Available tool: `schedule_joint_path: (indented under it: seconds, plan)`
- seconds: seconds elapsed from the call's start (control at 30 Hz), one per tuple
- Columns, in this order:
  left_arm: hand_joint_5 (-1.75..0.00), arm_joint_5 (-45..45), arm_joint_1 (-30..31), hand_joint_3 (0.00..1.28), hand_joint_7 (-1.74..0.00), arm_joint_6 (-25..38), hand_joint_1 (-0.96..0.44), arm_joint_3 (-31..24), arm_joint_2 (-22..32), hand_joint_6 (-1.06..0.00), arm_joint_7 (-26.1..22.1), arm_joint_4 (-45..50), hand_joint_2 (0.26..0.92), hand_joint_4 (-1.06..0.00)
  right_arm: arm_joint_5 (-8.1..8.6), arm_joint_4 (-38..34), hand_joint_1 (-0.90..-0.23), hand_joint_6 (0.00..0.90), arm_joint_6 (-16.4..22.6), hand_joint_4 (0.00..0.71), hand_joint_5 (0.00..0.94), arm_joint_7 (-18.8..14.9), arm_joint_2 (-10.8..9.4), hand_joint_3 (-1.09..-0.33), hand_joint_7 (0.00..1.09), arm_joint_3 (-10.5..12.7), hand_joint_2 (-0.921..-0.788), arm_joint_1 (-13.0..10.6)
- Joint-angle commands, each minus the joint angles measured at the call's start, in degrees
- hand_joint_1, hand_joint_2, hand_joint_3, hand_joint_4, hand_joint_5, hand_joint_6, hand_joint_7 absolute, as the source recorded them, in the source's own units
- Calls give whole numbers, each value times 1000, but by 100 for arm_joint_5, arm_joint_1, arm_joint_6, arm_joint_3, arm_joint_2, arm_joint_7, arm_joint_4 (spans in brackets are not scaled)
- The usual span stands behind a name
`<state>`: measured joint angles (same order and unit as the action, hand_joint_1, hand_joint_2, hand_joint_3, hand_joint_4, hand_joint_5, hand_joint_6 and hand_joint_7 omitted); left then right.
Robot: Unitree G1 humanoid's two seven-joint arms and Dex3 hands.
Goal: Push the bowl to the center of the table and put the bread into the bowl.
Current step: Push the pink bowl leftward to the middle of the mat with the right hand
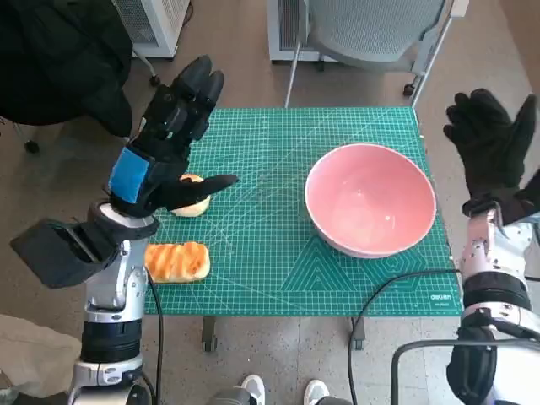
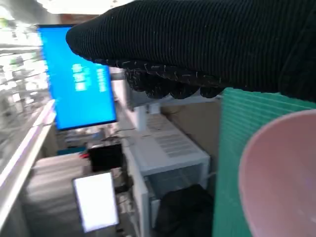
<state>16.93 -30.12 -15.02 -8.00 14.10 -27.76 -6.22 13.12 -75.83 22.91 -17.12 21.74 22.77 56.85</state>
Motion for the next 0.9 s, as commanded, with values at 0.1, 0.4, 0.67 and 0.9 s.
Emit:
schedule_joint_path:
  seconds: [0.1,0.4,0.67,0.9]
  plan:
    - [-2,56,86,5,-316,9,-304,-38,58,1,-7,112,908,-59,-156,-78,-764,425,-177,346,30,145,-111,-891,73,-22,-921,-156]
    - [-7,110,168,4,-319,100,-301,-45,98,1,-25,262,908,-70,-299,-106,-755,433,-222,351,22,128,-143,-898,72,-23,-921,-274]
    - [-7,190,260,5,-322,241,-295,-60,182,1,-15,458,910,-72,-323,-133,-761,416,-307,352,14,140,-200,-899,57,21,-921,-404]
    - [-2,259,370,6,-321,488,-280,-124,287,1,22,812,913,-62,-283,-153,-733,423,-478,355,11,150,-260,-898,55,116,-921,-485]
